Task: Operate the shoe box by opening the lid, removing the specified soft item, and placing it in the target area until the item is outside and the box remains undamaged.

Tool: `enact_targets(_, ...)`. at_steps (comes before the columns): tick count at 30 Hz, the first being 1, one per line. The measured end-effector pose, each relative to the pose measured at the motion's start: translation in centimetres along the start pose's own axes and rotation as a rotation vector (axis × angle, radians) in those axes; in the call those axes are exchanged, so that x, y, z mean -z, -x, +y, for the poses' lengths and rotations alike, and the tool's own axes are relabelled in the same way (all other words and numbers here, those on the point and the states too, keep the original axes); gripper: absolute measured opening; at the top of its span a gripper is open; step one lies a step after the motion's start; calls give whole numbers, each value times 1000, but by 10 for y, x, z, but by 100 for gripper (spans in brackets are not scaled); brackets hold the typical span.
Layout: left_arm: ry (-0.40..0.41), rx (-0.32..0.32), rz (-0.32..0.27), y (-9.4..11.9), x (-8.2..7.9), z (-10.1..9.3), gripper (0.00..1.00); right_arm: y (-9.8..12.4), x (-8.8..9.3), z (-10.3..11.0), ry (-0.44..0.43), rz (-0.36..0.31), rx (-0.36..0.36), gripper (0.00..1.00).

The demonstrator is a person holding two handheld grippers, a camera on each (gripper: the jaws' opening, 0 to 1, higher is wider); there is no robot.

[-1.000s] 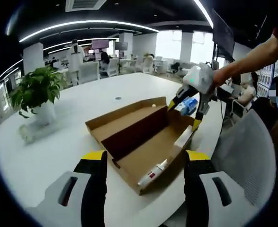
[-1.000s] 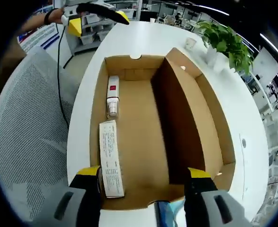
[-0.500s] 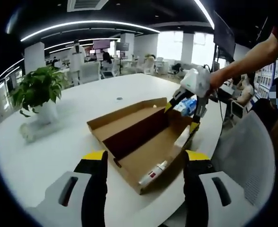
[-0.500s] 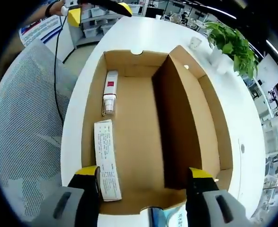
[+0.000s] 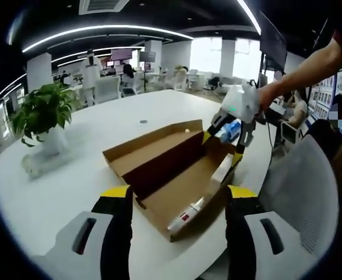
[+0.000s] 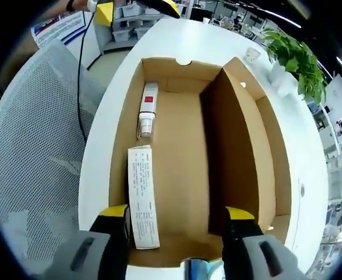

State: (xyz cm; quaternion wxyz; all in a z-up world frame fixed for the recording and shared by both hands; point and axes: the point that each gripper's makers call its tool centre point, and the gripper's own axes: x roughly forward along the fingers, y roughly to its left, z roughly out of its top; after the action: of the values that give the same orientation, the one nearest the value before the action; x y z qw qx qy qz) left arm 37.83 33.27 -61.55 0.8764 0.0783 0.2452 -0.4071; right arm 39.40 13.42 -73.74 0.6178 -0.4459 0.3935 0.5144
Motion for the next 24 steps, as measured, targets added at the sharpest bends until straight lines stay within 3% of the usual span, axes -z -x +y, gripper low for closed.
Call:
enact_targets(7,2,-1,11,0,3,2,62,-11,-10,9,51,5,-15,46)
enact_targets(10,5,1,15,1,5,2,62,-18,-15,12,36,0,-40,41)
enact_targets(15,7,1,21,1,7,2,62,-32,-10,25,7,53,-109,29)
enact_targets(24,11,-4,36,4,12,5,61,-34,-12,28,-3,47,-128,29)
